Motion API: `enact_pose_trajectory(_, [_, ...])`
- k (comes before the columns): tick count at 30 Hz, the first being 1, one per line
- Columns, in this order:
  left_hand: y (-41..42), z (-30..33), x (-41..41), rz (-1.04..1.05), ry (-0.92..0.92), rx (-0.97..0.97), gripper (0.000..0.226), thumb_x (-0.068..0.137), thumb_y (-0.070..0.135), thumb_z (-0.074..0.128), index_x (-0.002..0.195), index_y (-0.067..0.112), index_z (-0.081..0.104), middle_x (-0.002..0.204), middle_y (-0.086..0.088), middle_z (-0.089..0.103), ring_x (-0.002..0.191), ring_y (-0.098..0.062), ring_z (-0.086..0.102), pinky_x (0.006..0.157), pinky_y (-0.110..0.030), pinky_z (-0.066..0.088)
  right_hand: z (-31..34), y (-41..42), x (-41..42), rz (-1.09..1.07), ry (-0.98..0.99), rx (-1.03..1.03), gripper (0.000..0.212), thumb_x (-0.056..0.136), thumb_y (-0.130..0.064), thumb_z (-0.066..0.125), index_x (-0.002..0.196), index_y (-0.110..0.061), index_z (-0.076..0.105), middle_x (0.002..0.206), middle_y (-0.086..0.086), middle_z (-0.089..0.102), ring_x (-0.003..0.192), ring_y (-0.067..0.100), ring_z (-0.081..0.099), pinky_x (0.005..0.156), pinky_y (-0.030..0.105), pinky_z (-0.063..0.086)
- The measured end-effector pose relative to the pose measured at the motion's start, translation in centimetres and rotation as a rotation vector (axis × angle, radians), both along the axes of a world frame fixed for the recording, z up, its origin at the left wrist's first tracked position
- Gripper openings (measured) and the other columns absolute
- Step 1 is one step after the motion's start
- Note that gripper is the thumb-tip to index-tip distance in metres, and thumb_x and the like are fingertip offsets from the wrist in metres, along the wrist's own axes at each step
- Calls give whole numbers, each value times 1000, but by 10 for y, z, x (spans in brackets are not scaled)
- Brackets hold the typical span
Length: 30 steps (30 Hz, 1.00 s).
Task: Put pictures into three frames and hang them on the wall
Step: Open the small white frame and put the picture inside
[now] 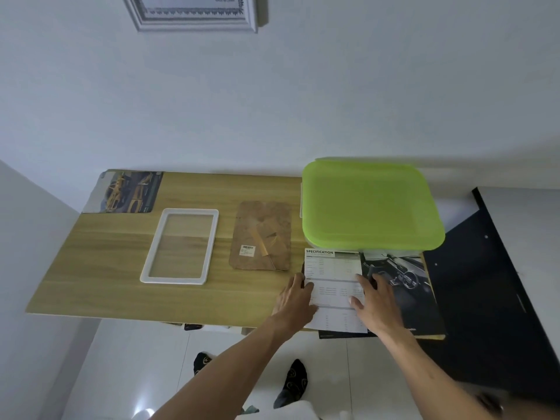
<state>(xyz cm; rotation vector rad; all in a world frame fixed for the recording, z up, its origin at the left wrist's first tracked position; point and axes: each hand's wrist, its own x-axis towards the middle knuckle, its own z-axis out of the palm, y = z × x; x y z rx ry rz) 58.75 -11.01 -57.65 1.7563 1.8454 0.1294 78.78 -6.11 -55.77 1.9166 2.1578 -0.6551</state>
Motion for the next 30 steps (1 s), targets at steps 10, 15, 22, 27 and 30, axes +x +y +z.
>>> enact_pose_trajectory(10, [5,-3,-4,9,6,-2,33,88,21,63,116,5,58,139,-3,36,123,-22,42,87,-35,50,-5,1,-15,-50,-9,-3,59,95,-40,56,148,-26,34,152,16,23,143,35,21,105,47,44])
enact_pose_trajectory(15, [4,1,-10,11,-33,56,44,90,27,62,129,9,52,137,-4,38,124,-23,43,94,-37,48,-4,0,-20,38,-83,93,61,89,-41,64,141,-15,46,144,23,38,134,39,37,103,47,45])
enact_pose_trajectory(22, [5,21,-71,127,49,187,52,88,43,61,129,14,47,134,-1,43,124,-21,44,90,-35,47,13,10,-77,227,115,166,58,94,-43,58,142,-12,49,147,13,44,137,30,42,109,44,41])
enact_pose_trajectory(27, [6,43,-147,228,86,185,60,87,45,60,135,13,45,139,-3,43,126,-24,45,96,-38,47,32,24,-141,313,191,156,59,96,-46,52,145,-15,43,143,8,47,130,25,47,103,34,44])
enact_pose_trajectory(30, [5,52,-192,286,110,195,62,87,48,59,135,11,46,137,-5,44,125,-25,44,97,-39,46,42,33,-183,340,218,132,60,96,-46,52,148,-20,38,145,5,44,131,24,46,104,34,43])
